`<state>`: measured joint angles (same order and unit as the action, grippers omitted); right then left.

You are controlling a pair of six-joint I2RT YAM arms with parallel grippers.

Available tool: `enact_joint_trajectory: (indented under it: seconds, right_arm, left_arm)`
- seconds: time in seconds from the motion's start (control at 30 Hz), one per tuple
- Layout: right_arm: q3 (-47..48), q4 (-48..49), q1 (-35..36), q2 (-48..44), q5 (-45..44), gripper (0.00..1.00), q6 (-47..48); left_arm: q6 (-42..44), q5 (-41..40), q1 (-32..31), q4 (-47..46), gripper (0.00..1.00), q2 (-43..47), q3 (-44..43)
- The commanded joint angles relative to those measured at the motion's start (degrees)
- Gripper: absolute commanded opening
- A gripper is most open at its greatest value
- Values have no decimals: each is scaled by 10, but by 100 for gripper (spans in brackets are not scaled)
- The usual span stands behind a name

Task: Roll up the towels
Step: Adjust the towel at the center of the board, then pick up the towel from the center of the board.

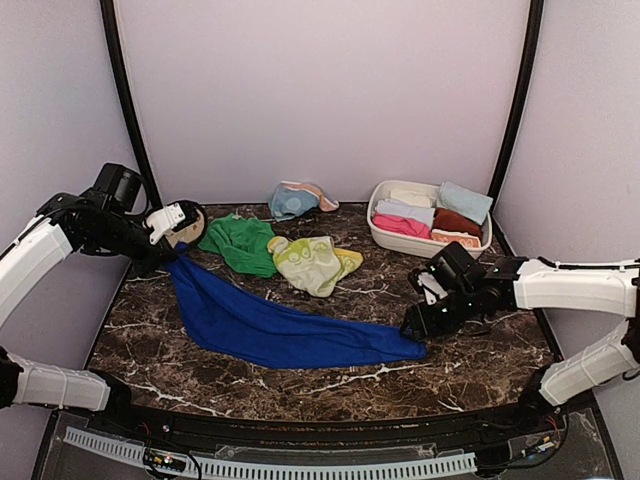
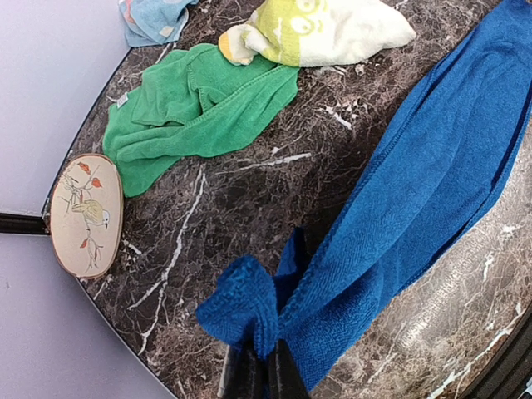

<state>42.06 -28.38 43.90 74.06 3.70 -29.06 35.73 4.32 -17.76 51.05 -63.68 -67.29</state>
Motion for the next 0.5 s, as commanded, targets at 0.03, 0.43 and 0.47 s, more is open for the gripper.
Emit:
enact_joint_trajectory:
  seconds: [0.03,0.43,0.47]
  right_arm:
    - [83,7,-52,51,17,63,38]
    - [118,-10,-43,195,32,52,94]
    - [111,-9,-43,192,32,50,95]
  left_arm:
    - [0,15,4,-2,0,-3,15]
    - [3,9,5,-9,0,-9,24]
    - [3,10,5,-10,0,-10,25]
